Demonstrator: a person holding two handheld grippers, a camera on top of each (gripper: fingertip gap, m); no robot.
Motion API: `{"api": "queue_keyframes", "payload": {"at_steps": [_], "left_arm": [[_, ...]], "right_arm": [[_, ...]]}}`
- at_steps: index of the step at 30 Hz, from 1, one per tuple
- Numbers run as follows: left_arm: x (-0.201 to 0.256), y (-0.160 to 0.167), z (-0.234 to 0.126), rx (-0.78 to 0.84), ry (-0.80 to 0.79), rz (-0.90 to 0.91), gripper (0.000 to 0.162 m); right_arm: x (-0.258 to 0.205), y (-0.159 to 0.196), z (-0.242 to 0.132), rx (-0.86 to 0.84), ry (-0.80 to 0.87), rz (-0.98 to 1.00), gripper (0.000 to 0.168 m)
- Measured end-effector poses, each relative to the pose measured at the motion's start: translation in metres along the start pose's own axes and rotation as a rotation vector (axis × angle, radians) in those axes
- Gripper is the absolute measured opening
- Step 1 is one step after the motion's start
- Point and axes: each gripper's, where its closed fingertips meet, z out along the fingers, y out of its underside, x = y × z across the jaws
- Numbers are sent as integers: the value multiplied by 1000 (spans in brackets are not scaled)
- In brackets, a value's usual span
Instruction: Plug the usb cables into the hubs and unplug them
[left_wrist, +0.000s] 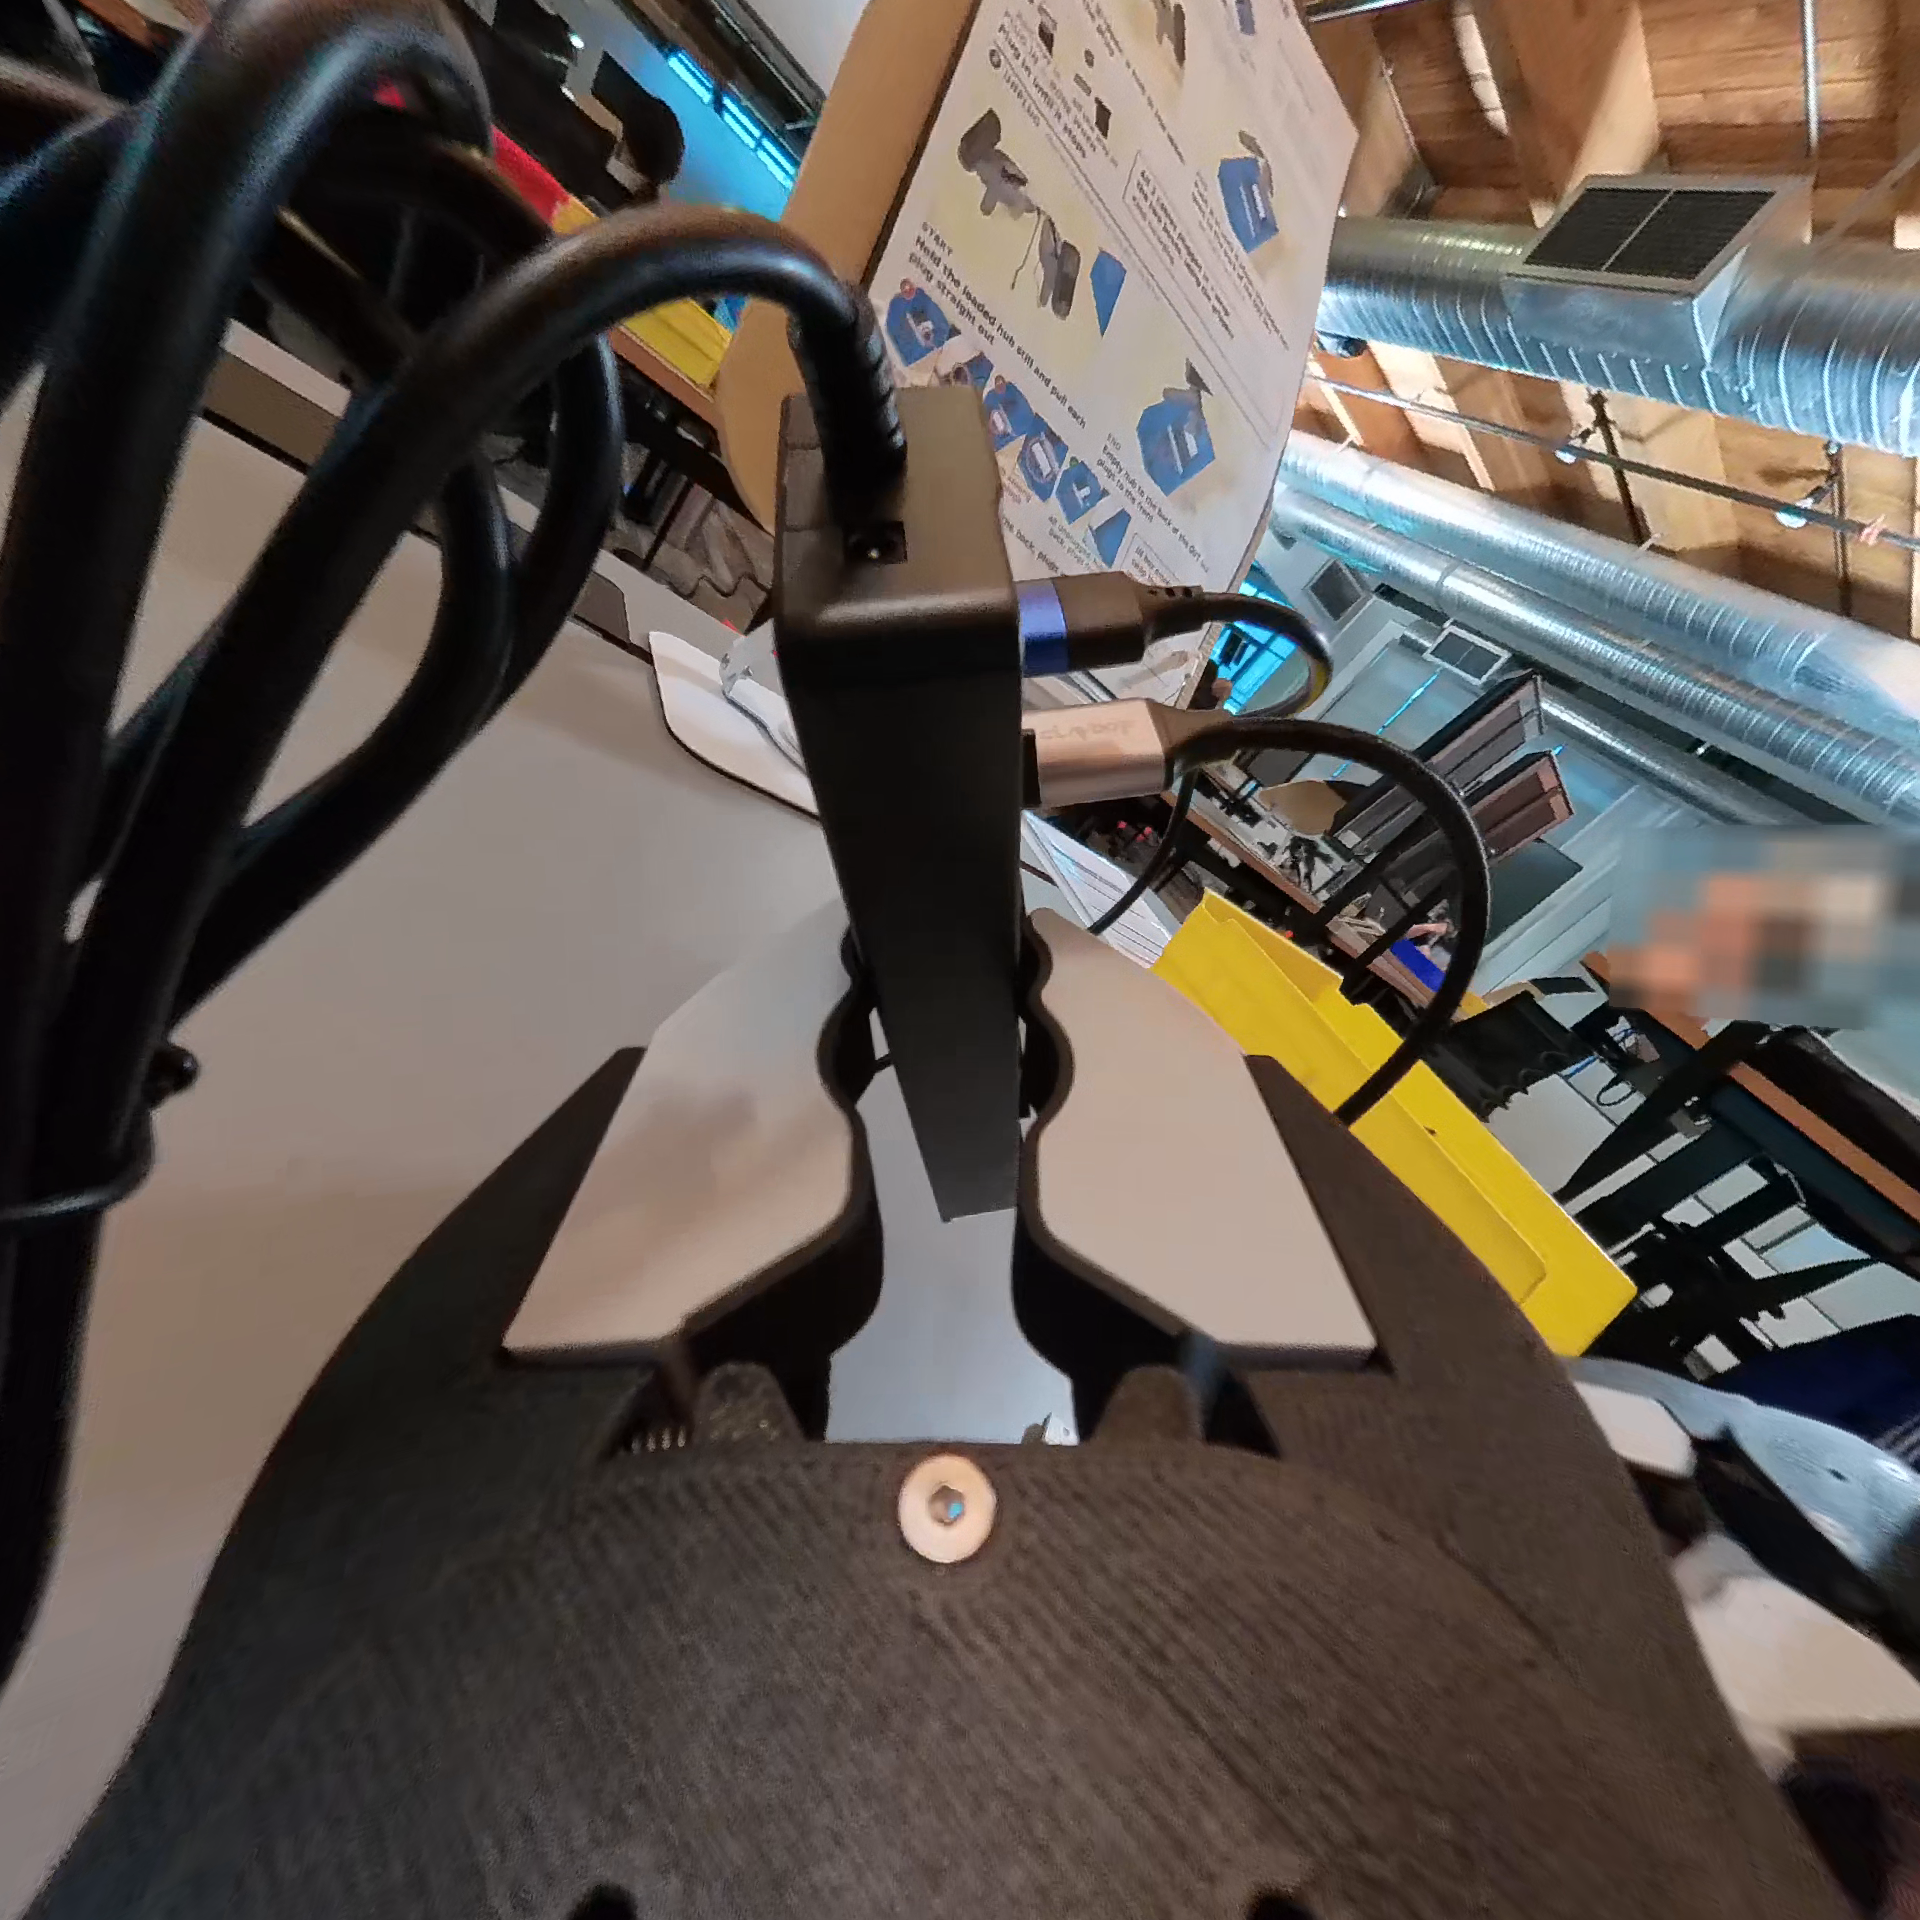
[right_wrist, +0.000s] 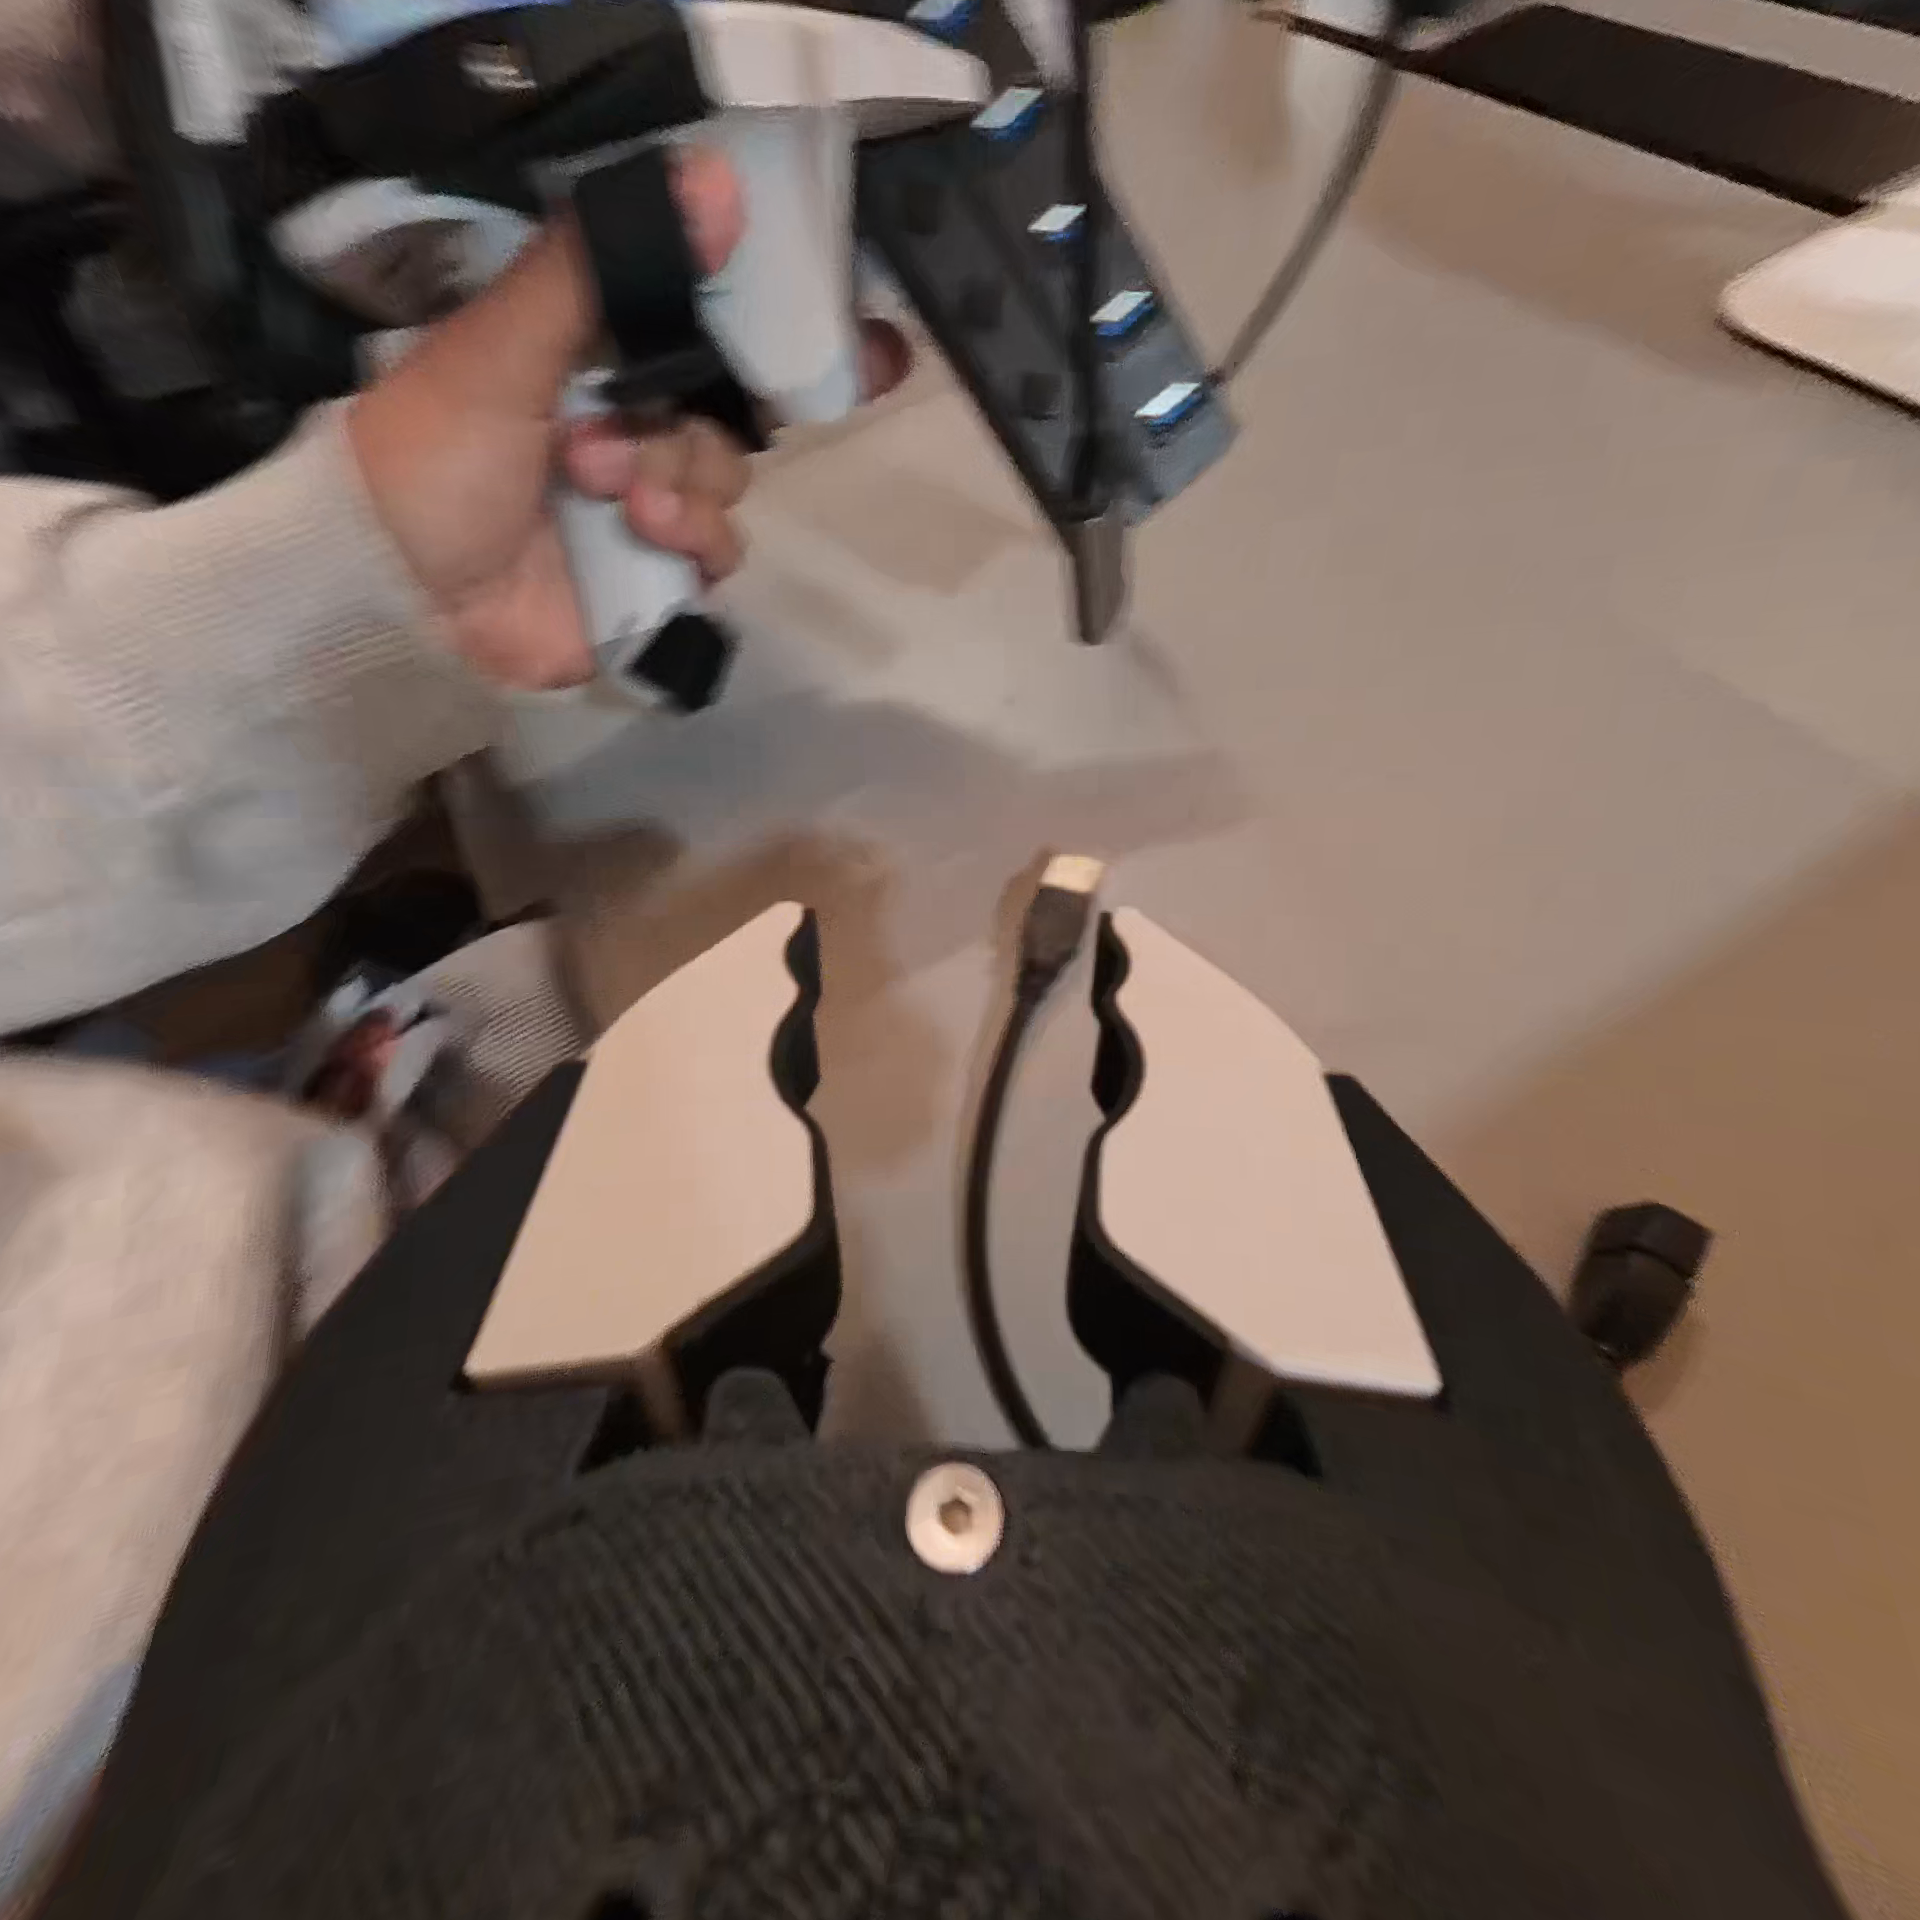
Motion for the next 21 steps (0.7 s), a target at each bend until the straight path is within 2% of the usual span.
{"api": "queue_keyframes", "payload": {"at_steps": [3,6,10,11,13,17,21], "left_arm": [[-2,2,-1,-16,17,-11,24],[0,3,-1,-31,44,6,24],[2,8,3,-51,63,25,24],[3,10,4,-56,68,23,24],[5,13,5,-64,80,23,24],[13,14,5,-65,101,64,24],[25,16,4,-66,121,169,25]], "right_arm": [[24,9,29,-63,170,28,47],[31,38,50,-279,237,-19,45],[29,40,53,-268,254,-105,14],[28,39,52,-256,242,-111,14],[28,30,46,-178,210,-85,13],[22,-15,10,131,78,-41,12],[-7,-66,-51,509,-275,95,11]]}}
